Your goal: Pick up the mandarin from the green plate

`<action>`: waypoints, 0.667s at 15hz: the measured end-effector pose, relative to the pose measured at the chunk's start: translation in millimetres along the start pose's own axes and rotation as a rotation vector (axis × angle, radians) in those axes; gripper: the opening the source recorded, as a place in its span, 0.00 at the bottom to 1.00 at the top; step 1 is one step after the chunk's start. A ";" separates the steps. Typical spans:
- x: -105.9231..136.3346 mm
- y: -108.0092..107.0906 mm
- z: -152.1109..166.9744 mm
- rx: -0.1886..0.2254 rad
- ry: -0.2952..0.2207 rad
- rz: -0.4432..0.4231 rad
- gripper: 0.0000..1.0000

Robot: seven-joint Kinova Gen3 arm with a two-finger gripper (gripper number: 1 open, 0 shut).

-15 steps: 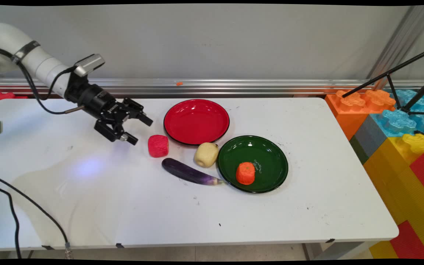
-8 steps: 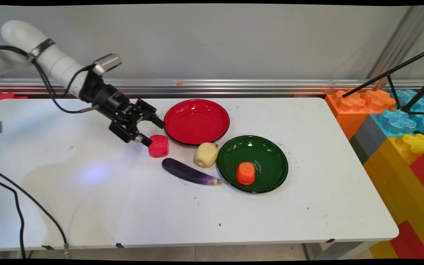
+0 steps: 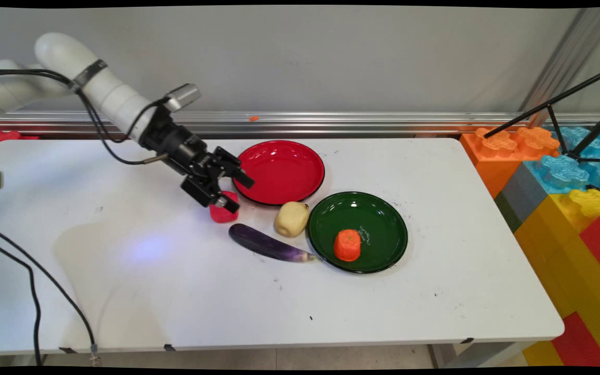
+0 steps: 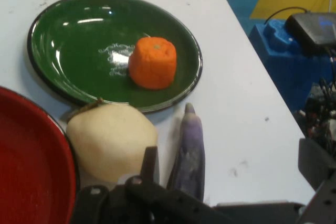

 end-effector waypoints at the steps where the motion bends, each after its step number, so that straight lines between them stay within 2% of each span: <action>1: 4.0 -2.8 7.4 0.000 -0.004 -0.005 1.00; 10: 31.8 -20.1 60.6 -0.009 -0.014 -0.032 1.00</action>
